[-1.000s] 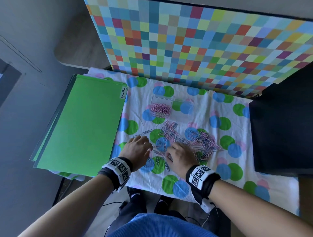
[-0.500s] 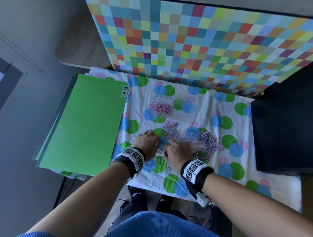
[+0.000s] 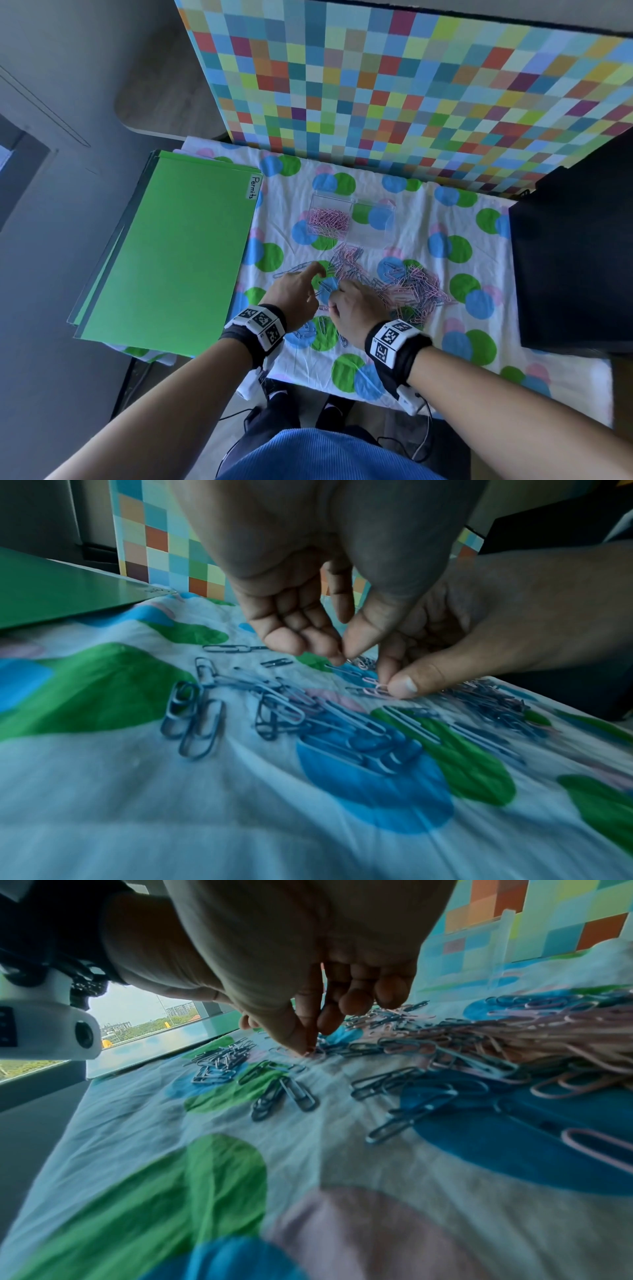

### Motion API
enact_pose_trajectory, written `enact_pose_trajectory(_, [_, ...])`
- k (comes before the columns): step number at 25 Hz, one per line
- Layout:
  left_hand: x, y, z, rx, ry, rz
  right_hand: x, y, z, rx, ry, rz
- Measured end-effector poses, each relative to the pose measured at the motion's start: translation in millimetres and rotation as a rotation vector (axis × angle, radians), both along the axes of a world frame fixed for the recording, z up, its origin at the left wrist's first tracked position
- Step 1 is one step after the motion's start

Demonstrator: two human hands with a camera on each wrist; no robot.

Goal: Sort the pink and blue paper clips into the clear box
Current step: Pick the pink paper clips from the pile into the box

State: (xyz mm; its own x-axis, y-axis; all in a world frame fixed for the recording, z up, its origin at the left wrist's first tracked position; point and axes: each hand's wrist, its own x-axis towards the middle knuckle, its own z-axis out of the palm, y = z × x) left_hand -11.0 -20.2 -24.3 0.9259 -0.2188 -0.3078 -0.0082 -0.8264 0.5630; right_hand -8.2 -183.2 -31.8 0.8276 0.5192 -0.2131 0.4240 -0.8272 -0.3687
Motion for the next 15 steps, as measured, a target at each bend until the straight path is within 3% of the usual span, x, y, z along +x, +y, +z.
enact_pose_trajectory(3, [-4.0, -2.5, 2.1, 0.030, -0.004, -0.038, 4.5, -0.1, 0.8, 0.050, 0.056, -0.061])
enact_pose_trajectory(9, [-0.8, -7.2, 1.4, -0.040, 0.043, 0.094, 21.0, -14.9, 7.0, 0.358, 0.204, -0.383])
enact_pose_trajectory(15, [0.9, -14.6, -1.9, -0.022, 0.088, 0.005, 35.4, -17.2, 4.9, 0.401, 0.475, -0.525])
